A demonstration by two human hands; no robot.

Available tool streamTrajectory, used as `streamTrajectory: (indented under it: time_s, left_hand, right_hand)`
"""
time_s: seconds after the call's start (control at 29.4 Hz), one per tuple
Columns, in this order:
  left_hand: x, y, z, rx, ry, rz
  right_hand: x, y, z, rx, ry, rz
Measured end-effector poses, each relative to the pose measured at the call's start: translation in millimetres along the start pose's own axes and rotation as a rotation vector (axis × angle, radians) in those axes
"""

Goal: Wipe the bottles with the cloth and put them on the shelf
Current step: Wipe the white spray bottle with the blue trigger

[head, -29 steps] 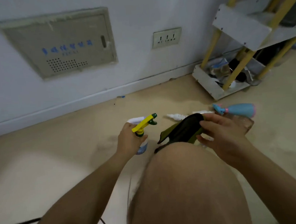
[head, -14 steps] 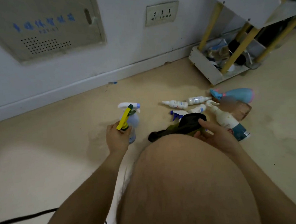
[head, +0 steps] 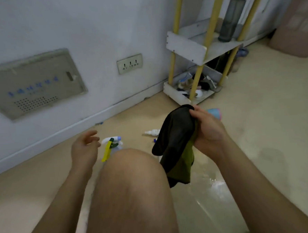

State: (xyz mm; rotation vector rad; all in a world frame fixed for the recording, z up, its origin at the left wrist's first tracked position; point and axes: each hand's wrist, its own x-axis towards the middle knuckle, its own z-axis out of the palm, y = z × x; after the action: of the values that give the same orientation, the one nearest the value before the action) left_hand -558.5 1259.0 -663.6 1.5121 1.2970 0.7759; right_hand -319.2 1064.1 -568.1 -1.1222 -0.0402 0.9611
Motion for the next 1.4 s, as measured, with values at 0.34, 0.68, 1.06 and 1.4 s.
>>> streamTrajectory:
  time_s: [0.34,0.68,1.06,1.4]
  left_hand:
    - [-147.7,249.2,72.5,0.327,-0.942,0.517]
    - [-227.5,288.3,96.5,0.035,-0.593,0.559]
    - [-248.8,192.7,103.4,0.241,-0.522,0.605]
    - [-224.6,106.6,111.6,0.644,-0.99,0.309]
  right_hand:
    - [-118.4,-122.1,-6.2,-0.202,-0.316,-0.368]
    - [-141.2,-114.6,-103.9,-1.431,0.139,-0.64]
    - [-109.1,-29.4,-185.6,-1.134,0.452,-0.16]
    - [-98.8,-4.0,-186.0,-0.045,0.182,0.23]
